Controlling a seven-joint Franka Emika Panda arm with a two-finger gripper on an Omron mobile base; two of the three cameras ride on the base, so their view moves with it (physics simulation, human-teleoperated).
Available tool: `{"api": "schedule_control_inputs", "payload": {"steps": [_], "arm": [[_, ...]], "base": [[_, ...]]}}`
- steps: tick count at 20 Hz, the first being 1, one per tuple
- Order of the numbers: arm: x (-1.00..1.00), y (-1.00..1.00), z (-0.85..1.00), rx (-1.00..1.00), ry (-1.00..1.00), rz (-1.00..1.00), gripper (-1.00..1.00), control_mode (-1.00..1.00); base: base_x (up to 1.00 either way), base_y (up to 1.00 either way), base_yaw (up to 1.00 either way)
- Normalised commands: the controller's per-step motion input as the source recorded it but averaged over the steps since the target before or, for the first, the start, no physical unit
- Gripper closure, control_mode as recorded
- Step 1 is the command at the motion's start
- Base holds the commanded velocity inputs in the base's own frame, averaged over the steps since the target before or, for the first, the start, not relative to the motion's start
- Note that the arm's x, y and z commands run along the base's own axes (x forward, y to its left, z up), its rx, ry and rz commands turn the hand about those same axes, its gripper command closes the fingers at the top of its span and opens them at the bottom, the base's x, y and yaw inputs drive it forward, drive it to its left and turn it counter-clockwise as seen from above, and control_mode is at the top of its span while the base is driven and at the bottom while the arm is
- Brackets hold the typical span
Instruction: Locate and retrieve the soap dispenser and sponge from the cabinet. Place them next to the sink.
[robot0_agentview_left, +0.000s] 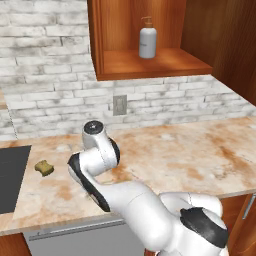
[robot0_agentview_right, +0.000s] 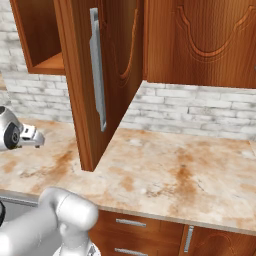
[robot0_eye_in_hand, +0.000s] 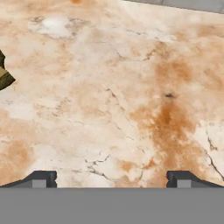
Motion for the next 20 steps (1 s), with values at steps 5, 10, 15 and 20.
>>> {"api": "schedule_control_inputs", "payload": {"steps": [5,10,15,20], "arm": [[-0.35,-0.73,0.43,0.16,-0.07,0.05,-1.00,-1.00],[-0.45,-0.60,0.48,0.12,-0.20,0.05,-1.00,-1.00],[-0.45,-0.45,0.59,0.04,-0.25,0.00,-1.00,-1.00],[-0.43,-0.30,0.75,0.01,-0.19,-0.05,-1.00,-1.00]], "base": [[0.00,0.00,0.00],[0.00,0.00,0.00],[0.00,0.00,0.00],[0.00,0.00,0.00]]}}
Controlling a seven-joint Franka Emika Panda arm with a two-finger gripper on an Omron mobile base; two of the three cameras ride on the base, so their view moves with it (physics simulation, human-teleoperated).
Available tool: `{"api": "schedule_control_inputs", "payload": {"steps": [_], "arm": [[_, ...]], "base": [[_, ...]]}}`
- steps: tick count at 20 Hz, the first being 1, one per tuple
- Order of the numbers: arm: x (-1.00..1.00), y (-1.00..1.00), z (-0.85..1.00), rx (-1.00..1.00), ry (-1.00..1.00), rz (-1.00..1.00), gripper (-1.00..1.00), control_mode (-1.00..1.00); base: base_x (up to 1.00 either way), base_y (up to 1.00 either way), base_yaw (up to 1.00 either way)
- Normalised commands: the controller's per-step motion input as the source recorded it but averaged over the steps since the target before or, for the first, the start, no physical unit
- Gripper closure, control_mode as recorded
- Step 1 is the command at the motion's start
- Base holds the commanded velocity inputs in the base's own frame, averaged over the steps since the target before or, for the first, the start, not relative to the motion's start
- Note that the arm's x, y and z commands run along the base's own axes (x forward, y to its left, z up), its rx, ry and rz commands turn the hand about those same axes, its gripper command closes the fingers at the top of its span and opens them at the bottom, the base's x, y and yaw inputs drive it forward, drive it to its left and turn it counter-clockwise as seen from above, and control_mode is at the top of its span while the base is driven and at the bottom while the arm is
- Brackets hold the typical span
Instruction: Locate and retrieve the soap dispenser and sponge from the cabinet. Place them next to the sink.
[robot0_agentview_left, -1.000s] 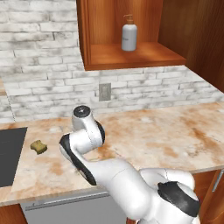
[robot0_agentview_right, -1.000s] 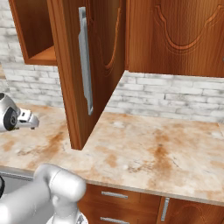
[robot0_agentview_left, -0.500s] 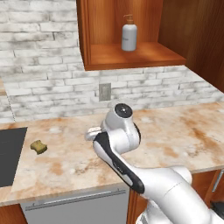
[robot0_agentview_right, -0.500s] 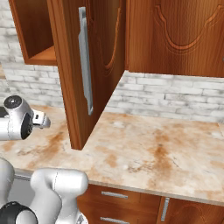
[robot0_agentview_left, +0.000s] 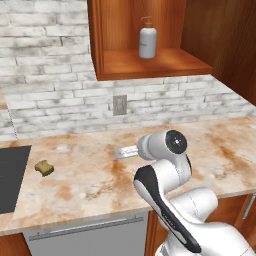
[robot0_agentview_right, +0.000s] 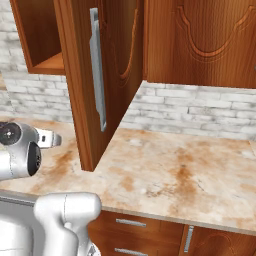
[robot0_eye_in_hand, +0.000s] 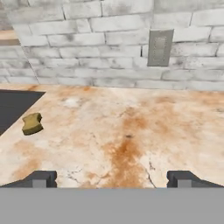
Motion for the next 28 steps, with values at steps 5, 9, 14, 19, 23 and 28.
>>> {"api": "schedule_control_inputs", "payload": {"steps": [5,9,14,19,23,28], "arm": [[-0.28,-0.14,0.64,-0.02,-0.13,-0.08,-1.00,-1.00],[-0.02,-0.16,0.54,-0.11,0.02,-0.13,-1.00,-1.00],[0.00,-0.21,0.62,-0.10,0.14,-0.10,-1.00,-1.00],[-0.08,-0.22,0.53,-0.04,0.05,-0.06,-1.00,-1.00],[-0.20,-0.11,0.48,-0.11,-0.11,-0.02,-1.00,-1.00],[-0.12,-0.05,0.59,-0.13,0.00,-0.01,-1.00,-1.00]], "base": [[0.00,0.00,0.00],[0.00,0.00,0.00],[0.00,0.00,0.00],[0.00,0.00,0.00],[0.00,0.00,0.00],[0.00,0.00,0.00]]}}
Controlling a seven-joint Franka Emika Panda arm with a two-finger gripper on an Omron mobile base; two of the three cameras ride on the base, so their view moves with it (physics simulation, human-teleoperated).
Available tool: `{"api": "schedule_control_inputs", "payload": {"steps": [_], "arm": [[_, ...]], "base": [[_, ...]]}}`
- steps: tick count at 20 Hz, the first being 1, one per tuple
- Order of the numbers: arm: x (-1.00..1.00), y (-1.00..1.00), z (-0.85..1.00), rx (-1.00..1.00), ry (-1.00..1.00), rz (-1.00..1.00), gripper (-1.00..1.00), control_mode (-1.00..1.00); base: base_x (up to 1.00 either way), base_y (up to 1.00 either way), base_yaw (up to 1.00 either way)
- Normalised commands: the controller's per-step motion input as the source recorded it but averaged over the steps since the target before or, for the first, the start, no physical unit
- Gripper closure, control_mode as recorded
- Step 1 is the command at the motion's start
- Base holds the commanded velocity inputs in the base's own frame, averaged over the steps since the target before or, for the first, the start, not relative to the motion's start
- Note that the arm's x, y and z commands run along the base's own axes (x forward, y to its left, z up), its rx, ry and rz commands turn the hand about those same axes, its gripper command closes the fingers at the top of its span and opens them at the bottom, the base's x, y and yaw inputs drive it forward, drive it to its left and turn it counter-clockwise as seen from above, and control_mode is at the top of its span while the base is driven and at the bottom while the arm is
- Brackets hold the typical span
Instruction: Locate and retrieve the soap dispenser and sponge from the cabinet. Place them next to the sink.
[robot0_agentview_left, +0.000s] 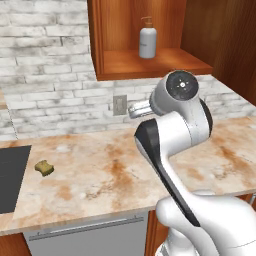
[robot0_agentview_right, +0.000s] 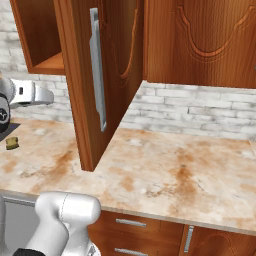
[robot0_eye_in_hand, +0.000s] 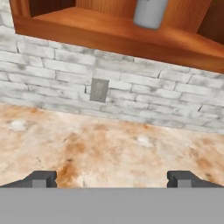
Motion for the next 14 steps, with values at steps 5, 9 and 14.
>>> {"api": "schedule_control_inputs", "payload": {"steps": [5,9,14], "arm": [[-0.03,-0.08,0.54,-0.04,-0.02,-0.02,-1.00,-1.00],[0.12,-0.21,0.01,0.15,-0.06,-0.03,-1.00,-1.00],[0.02,-0.20,0.44,0.01,-0.13,-0.04,-1.00,-1.00]], "base": [[0.00,0.00,0.00],[0.00,0.00,0.00],[0.00,0.00,0.00]]}}
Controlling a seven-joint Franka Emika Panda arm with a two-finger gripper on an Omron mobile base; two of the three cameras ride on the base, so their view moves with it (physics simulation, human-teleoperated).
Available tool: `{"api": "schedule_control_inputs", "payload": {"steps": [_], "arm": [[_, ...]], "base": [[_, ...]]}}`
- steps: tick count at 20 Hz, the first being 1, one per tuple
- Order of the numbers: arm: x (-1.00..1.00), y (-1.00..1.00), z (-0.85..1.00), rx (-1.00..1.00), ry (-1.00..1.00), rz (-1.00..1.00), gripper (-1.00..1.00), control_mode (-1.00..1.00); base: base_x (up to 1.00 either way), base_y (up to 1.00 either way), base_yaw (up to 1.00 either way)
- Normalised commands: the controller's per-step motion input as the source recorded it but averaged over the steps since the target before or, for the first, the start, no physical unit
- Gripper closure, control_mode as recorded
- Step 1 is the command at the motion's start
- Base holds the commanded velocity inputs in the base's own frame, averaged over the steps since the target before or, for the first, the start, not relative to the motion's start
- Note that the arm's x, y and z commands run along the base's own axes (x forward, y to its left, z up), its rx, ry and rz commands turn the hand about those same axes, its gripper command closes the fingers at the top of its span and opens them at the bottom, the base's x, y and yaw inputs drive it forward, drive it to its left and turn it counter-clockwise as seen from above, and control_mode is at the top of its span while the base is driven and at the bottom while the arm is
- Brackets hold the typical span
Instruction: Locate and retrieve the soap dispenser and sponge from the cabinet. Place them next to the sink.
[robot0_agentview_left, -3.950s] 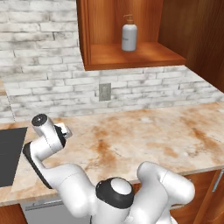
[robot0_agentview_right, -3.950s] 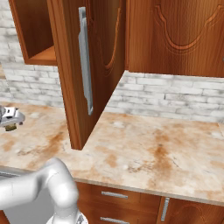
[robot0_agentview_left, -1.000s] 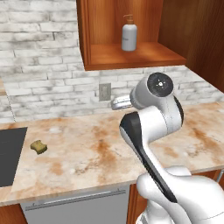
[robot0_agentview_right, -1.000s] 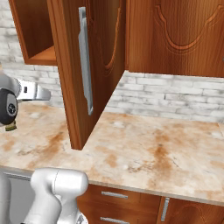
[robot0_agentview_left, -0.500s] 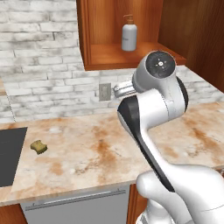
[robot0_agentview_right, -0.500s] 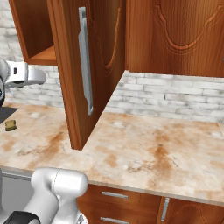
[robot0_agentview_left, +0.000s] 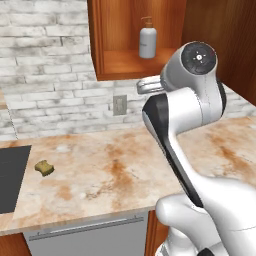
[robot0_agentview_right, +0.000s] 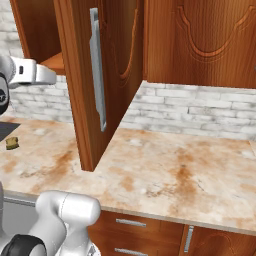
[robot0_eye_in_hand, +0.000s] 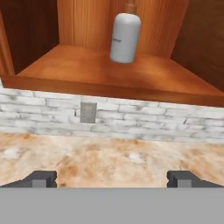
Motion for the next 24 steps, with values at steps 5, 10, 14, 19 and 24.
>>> {"api": "schedule_control_inputs", "payload": {"steps": [5,10,14,19,24], "arm": [[0.18,-0.20,0.25,0.06,-0.05,-0.07,-1.00,-1.00],[0.25,-0.20,0.19,0.15,-0.06,0.01,-1.00,-1.00],[0.16,-0.18,0.18,0.02,-0.22,0.00,-1.00,-1.00],[0.20,-0.25,0.28,0.00,-0.10,0.01,-1.00,-1.00],[0.14,-0.05,0.42,-0.05,0.07,0.07,-1.00,-1.00]], "base": [[0.00,0.00,0.00],[0.00,0.00,0.00],[0.00,0.00,0.00],[0.00,0.00,0.00],[0.00,0.00,0.00]]}}
